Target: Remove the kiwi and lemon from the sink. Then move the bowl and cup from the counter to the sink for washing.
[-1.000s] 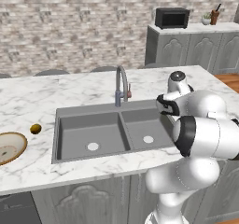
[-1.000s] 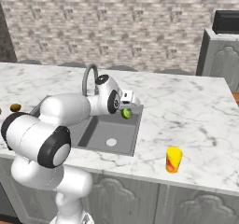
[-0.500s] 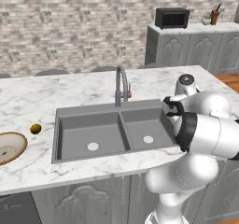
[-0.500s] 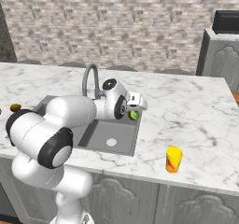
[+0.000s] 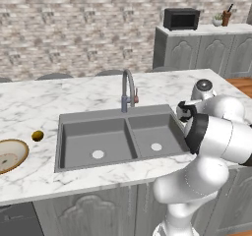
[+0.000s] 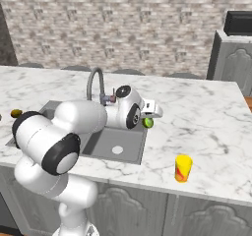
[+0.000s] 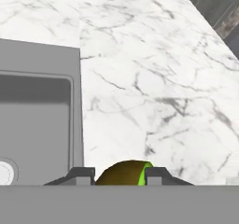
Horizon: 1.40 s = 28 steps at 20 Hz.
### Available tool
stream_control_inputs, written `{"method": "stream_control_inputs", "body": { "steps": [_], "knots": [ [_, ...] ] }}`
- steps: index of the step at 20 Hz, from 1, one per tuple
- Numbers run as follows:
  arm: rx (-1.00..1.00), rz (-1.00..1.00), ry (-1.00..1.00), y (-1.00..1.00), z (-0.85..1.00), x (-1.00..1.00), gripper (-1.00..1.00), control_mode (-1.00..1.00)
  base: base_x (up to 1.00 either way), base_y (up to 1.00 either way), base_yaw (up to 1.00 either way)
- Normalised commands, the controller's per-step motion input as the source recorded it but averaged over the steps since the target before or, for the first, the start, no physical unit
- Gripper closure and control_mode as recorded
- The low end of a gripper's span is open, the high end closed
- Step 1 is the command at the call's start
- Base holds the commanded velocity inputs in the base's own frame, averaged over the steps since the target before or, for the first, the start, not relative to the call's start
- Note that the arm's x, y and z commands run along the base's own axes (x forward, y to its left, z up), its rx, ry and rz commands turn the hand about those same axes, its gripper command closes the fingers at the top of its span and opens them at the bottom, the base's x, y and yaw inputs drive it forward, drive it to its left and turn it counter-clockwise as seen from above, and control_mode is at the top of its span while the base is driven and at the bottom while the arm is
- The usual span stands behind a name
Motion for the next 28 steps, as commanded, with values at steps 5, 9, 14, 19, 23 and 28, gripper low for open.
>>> {"method": "stream_control_inputs", "body": {
  "steps": [5, 9, 14, 19, 23, 28],
  "knots": [
    [0.00, 0.00, -0.02, -0.29, 0.01, 0.00, 1.00, -1.00, 0.00, 0.00, 0.00],
    [0.00, 0.00, -0.01, -0.24, 0.00, 0.01, 1.00, -1.00, 0.00, 0.00, 0.00],
    [0.00, 0.00, -0.01, -0.21, 0.00, 0.02, 1.00, -1.00, 0.00, 0.00, 0.00],
    [0.00, 0.00, -0.02, -0.20, 0.00, 0.02, 1.00, -1.00, 0.00, 0.00, 0.00],
    [0.00, 0.00, -0.01, -0.12, -0.01, 0.00, 1.00, -1.00, 0.00, 0.00, 0.00],
    [0.01, 0.00, 0.00, -0.09, -0.06, 0.00, 1.00, -1.00, 0.00, 0.00, 0.00]
  ]
}}
